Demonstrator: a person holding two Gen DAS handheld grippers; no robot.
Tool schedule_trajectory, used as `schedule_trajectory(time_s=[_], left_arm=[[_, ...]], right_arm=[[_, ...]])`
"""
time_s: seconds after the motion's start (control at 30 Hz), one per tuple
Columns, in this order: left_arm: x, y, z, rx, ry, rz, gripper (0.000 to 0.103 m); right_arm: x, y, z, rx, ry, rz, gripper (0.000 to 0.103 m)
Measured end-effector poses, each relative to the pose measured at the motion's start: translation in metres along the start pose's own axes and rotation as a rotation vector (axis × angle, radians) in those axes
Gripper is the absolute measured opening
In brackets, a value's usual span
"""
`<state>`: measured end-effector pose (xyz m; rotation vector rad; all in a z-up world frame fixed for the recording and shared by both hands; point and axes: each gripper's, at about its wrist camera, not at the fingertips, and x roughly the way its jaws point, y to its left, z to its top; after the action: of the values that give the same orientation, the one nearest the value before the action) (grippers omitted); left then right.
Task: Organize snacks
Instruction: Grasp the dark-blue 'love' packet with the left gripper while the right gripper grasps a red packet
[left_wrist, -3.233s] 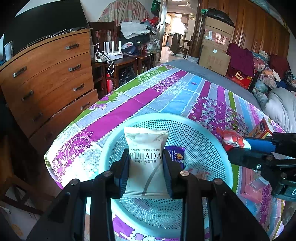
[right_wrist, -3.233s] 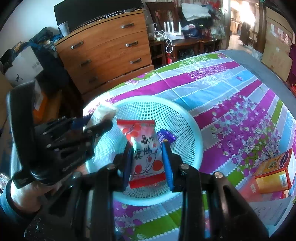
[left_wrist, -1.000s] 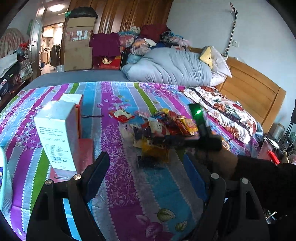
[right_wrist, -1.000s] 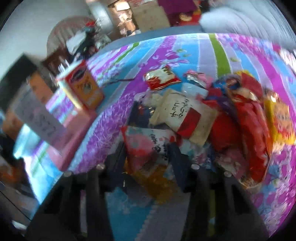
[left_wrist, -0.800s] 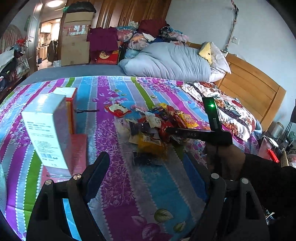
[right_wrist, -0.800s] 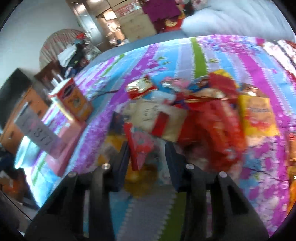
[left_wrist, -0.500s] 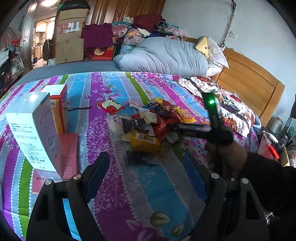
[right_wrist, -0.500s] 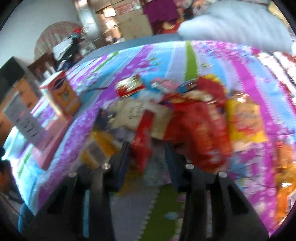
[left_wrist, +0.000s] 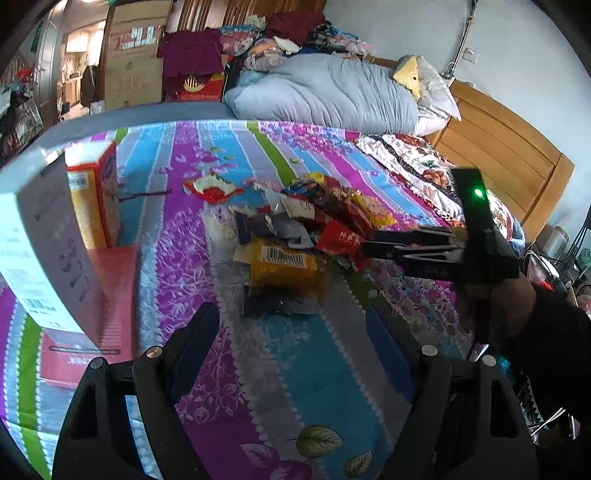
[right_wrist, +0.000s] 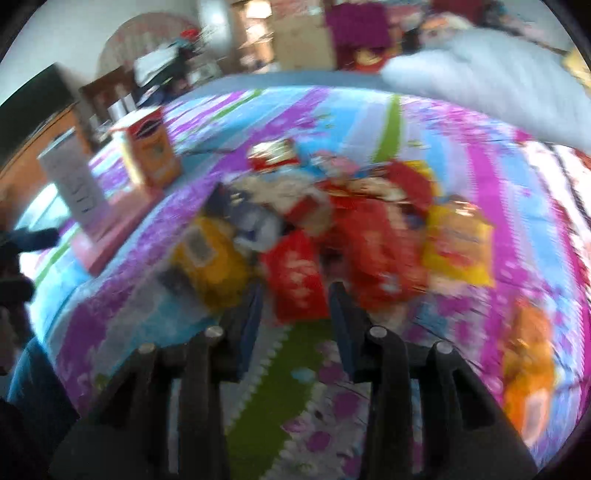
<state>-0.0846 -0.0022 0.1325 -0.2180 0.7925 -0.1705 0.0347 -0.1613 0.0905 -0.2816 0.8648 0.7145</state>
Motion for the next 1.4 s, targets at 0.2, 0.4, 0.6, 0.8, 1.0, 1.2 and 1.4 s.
schedule_trajectory(time_s=[0.2, 0.4, 0.6, 0.8, 1.0, 1.2, 1.4], left_arm=[[0.043, 0.012, -0.009, -0.047, 0.078, -0.026, 0.083], [0.099, 0.02, -0.004, -0.045, 0.136, -0.047, 0.083], [0.149, 0.027, 0.0, -0.038, 0.182, -0.032, 0.083], [0.13, -0.013, -0.015, 0.07, 0.328, -0.381, 0.056], [0.112, -0.021, -0.024, 0.11, 0.282, -0.305, 0.056], [0.12, -0.06, -0.012, 0.241, 0.218, -0.314, 0.06], [0.158, -0.092, -0.01, 0.343, 0.229, -0.242, 0.066]], right_arm=[[0.044, 0.008, 0.002, -0.078, 0.09, -0.105, 0.047], [-0.003, 0.003, -0.009, 0.035, -0.03, -0.029, 0.041], [-0.04, -0.001, -0.031, 0.182, -0.079, 0.066, 0.041], [-0.048, -0.013, -0.043, 0.225, -0.068, 0.052, 0.041], [-0.059, -0.03, -0.052, 0.261, -0.085, 0.023, 0.041], [-0.065, -0.04, -0.064, 0.293, -0.085, 0.018, 0.041], [-0.065, -0.048, -0.069, 0.327, -0.076, 0.018, 0.041]])
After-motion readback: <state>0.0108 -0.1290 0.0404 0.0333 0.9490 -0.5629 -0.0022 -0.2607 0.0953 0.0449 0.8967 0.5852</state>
